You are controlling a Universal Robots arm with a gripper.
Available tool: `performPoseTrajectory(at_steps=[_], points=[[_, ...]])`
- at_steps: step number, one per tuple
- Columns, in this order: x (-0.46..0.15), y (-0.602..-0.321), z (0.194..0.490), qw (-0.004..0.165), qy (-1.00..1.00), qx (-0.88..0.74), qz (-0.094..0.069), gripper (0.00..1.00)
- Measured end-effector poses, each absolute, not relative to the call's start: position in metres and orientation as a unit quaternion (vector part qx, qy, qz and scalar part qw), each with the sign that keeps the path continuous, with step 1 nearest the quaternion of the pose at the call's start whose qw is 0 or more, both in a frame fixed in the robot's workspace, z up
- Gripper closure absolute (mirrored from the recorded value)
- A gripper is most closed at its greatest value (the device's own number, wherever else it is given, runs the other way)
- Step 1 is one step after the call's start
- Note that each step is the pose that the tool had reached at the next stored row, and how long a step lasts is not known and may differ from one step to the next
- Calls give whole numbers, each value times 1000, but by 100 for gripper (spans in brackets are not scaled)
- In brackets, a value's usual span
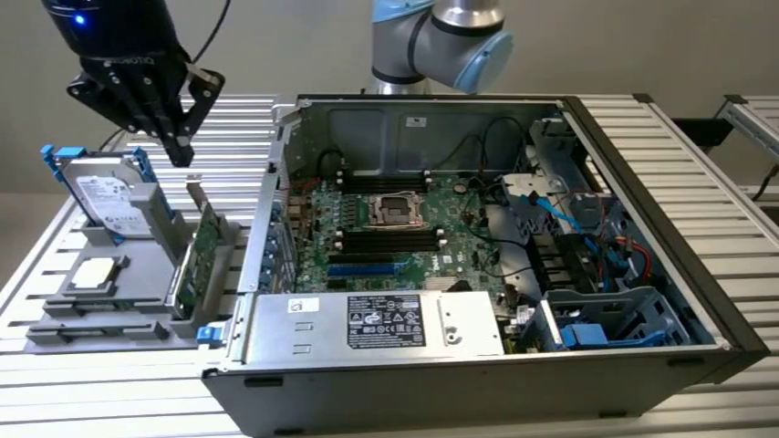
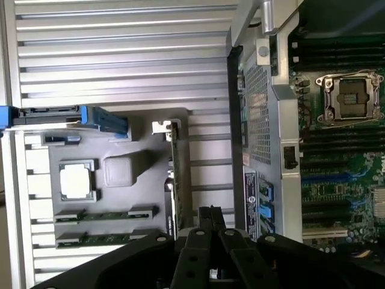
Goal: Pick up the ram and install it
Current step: 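Reach for the ram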
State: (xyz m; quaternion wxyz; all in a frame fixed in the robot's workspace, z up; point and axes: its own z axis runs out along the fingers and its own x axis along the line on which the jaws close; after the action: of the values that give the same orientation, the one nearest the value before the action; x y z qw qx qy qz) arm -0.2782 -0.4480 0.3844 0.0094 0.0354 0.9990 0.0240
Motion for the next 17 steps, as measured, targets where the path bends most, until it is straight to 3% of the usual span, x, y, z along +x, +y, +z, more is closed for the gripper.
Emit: performPoseTrajectory(at_steps=[17], points=[[-341,-488,378,8,999,35,24,89]])
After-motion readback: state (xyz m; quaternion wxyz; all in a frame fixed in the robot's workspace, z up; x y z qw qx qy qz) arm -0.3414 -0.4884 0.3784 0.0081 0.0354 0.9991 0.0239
